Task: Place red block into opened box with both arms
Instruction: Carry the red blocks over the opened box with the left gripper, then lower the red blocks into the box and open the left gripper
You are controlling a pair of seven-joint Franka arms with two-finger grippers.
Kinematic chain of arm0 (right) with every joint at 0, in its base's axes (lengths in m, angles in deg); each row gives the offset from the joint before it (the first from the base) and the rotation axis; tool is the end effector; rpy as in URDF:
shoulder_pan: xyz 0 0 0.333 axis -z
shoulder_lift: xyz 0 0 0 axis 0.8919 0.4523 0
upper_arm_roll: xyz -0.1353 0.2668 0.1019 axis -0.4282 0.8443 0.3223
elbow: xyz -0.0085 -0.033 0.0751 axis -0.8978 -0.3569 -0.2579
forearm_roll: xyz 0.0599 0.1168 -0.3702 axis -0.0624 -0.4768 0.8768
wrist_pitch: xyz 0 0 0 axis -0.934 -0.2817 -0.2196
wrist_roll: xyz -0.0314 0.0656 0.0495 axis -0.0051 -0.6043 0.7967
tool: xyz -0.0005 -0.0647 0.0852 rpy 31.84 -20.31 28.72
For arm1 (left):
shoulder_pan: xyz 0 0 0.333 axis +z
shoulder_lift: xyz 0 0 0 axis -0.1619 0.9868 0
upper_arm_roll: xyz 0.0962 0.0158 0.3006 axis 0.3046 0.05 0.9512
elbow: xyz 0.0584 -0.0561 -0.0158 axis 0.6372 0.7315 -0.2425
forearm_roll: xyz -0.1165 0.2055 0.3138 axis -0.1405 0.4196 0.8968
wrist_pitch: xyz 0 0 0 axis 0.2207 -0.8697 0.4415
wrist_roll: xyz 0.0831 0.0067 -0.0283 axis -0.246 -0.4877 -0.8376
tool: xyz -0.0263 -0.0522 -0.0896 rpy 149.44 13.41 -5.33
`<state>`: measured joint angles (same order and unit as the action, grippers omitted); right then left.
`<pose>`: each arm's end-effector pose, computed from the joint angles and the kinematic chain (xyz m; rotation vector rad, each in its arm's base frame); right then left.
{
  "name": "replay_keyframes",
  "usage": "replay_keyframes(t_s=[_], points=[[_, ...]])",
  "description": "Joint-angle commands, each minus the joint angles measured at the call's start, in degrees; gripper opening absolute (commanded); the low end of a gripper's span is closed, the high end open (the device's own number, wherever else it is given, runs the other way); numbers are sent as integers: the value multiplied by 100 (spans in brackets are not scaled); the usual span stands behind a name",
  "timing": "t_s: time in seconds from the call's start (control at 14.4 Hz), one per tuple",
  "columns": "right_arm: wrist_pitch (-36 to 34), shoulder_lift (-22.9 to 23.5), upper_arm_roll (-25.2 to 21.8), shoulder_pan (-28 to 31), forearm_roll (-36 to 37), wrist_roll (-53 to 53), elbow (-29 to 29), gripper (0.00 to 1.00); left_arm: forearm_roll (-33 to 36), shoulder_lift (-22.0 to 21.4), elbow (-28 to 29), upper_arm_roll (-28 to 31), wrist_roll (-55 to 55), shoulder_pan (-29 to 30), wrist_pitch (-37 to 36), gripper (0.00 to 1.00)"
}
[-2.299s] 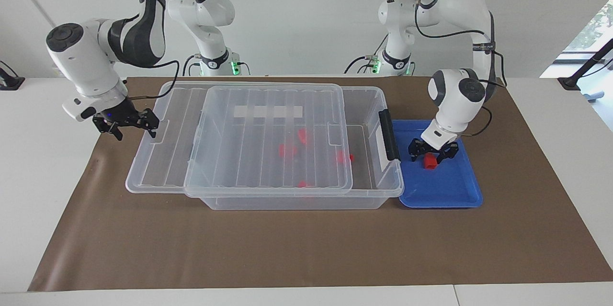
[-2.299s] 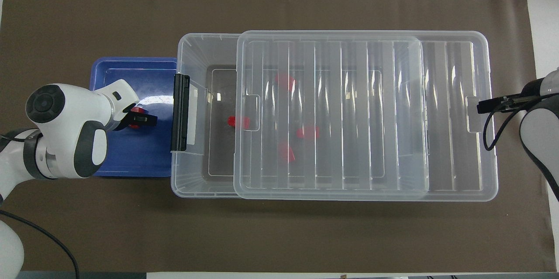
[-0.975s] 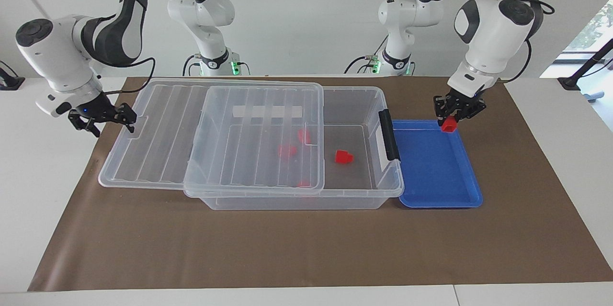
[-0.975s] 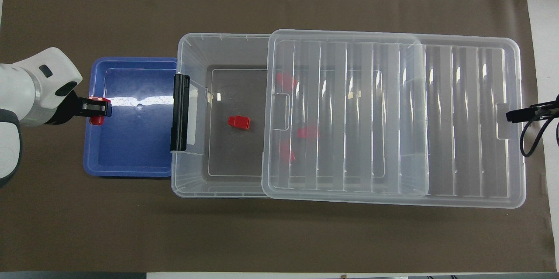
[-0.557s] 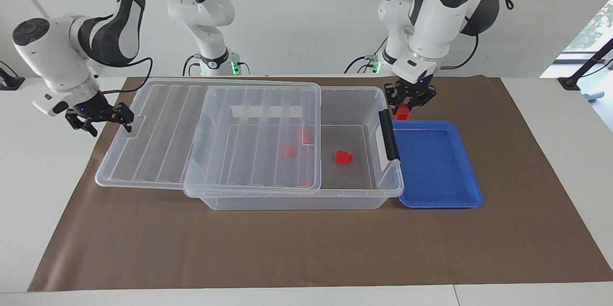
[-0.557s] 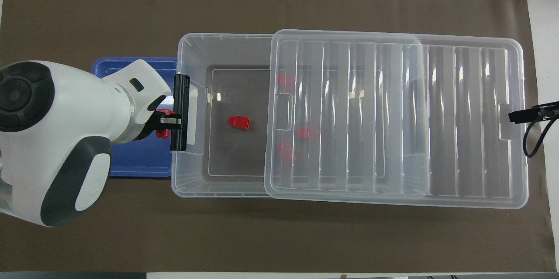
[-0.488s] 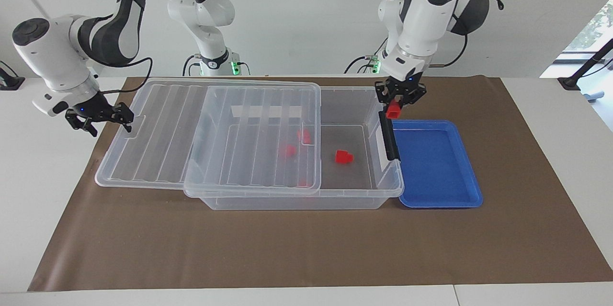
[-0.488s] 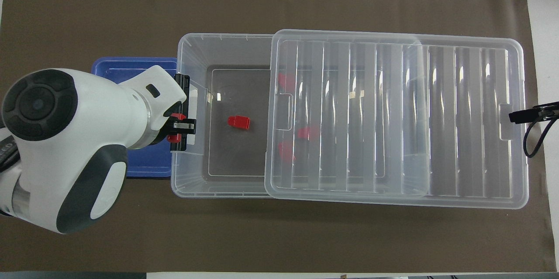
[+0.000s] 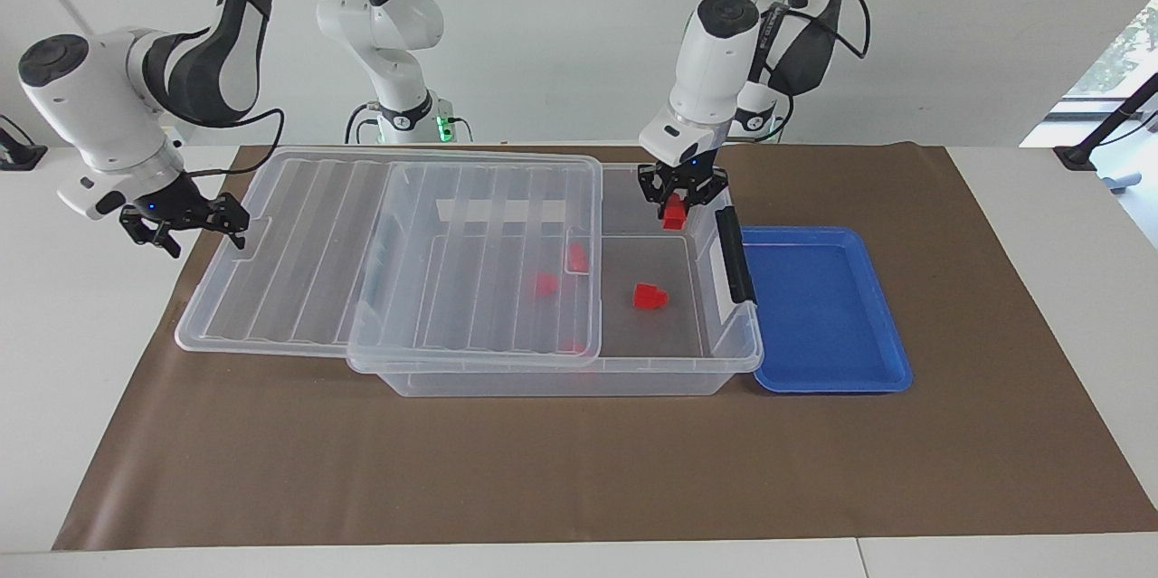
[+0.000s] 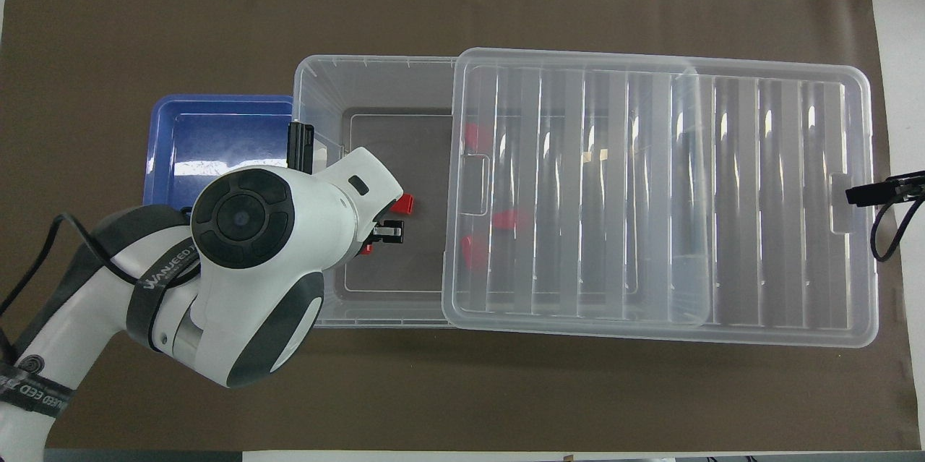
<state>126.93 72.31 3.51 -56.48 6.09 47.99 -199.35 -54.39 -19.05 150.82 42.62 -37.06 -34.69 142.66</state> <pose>0.5312 -0.1824 0.4507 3.1014 0.2637 0.0367 0.4546 -0.3148 0.4555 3.0835 -0.2089 0.0729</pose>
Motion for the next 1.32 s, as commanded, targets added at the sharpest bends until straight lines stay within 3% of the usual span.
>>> replay_keyframes(t_s=[0.0, 0.35, 0.7, 0.98, 1.05, 1.11, 1.25], points=[[62, 21, 9, 75, 14, -197, 61, 100, 92, 290, 232, 45, -184, -74, 477, 0], [-131, 73, 35, 75, -39, -153, 236, 100, 92, 643, 759, 37, -193, -153, 1373, 0], [-500, 179, 167, 75, -56, 84, 650, 100, 92, 1187, 795, 45, -447, -354, 1874, 0], [-903, 188, 281, 75, -74, 216, 1149, 100, 92, 1206, 733, 54, -448, -294, 1840, 0], [-1236, 188, 316, 75, -83, 390, 1421, 100, 92, 1180, 724, 54, -457, -259, 1822, 55], [-1578, 179, 377, 75, -74, 792, 1650, 100, 92, 1136, 724, 54, -448, -223, 1805, 94], [-1923, 127, 544, 75, -56, 1383, 1784, 100, 84, 943, 698, 54, -466, -179, 1543, 100]])
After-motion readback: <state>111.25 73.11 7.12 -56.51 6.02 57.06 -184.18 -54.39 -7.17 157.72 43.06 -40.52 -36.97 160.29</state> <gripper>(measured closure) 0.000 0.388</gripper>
